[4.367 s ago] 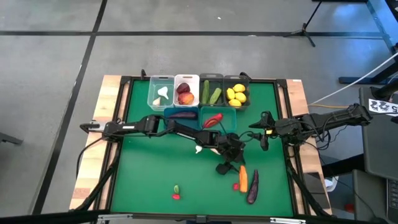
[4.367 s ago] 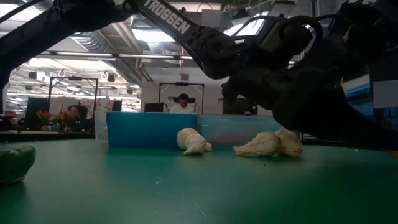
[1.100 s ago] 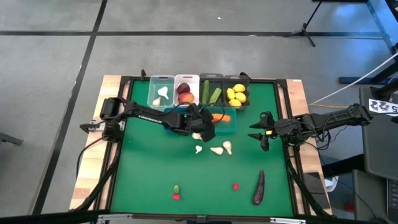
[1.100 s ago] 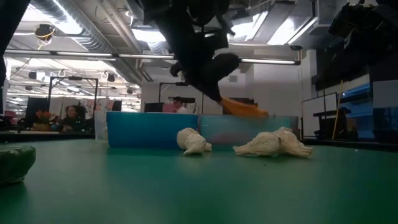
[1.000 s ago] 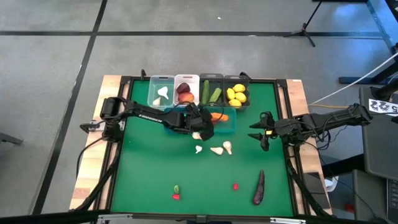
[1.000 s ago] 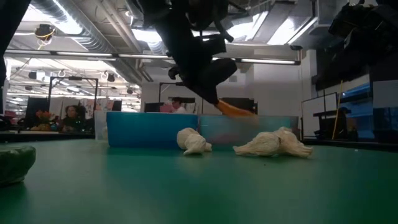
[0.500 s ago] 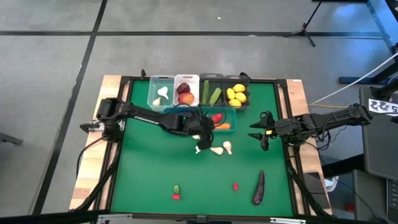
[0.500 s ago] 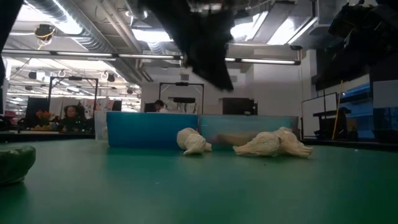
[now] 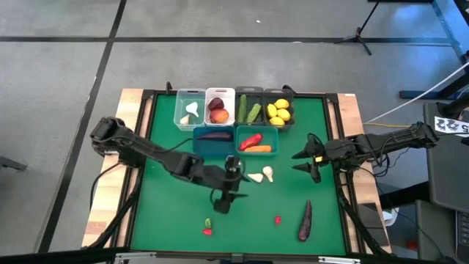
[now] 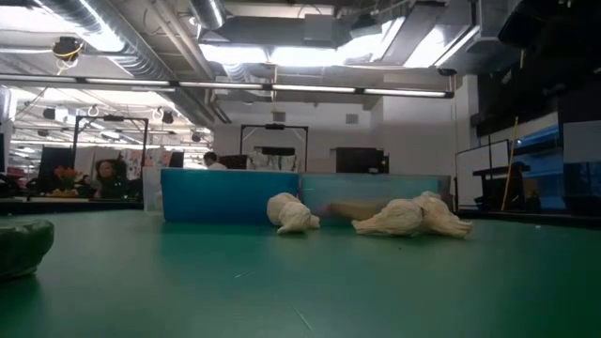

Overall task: Sort produce into baskets
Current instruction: Put the eggplant into the dark blue bin

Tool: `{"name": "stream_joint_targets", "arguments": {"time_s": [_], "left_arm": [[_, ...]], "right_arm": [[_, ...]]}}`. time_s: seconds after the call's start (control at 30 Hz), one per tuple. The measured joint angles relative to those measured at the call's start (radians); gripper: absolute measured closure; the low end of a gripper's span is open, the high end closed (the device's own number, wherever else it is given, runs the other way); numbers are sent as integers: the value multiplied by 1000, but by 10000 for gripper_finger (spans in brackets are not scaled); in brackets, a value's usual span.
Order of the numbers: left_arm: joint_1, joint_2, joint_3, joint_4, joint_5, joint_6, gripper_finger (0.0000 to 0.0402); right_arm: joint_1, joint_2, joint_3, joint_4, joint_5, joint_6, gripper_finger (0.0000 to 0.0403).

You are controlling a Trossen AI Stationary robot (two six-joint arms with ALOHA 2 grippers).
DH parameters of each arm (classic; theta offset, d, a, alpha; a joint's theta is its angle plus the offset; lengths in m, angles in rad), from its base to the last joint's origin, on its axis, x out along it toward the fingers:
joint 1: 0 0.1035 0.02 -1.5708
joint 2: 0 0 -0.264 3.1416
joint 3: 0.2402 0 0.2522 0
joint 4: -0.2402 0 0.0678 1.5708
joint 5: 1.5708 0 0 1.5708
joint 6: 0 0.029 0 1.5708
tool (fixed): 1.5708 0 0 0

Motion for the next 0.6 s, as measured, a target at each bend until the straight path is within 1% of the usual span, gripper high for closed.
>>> {"name": "stream_joint_targets", "arguments": {"time_s": [0.13, 0.27, 0.33, 0.43, 0.6], "left_arm": [[-44, -1, -23, 78, -1, 35, 183], [-63, -1, -28, 138, -8, 55, 183], [-72, -1, -28, 175, -9, 66, 183], [-81, -1, -28, 191, -9, 99, 183], [-85, -1, -28, 191, -11, 106, 182]], "right_arm": [[0, 2, 0, 72, -61, 1, 194], [0, 53, 0, 146, -113, 2, 194], [0, 89, 0, 163, -138, 25, 194], [2, 153, 0, 194, -148, 53, 194], [70, 283, 0, 276, -154, 90, 194]]}}
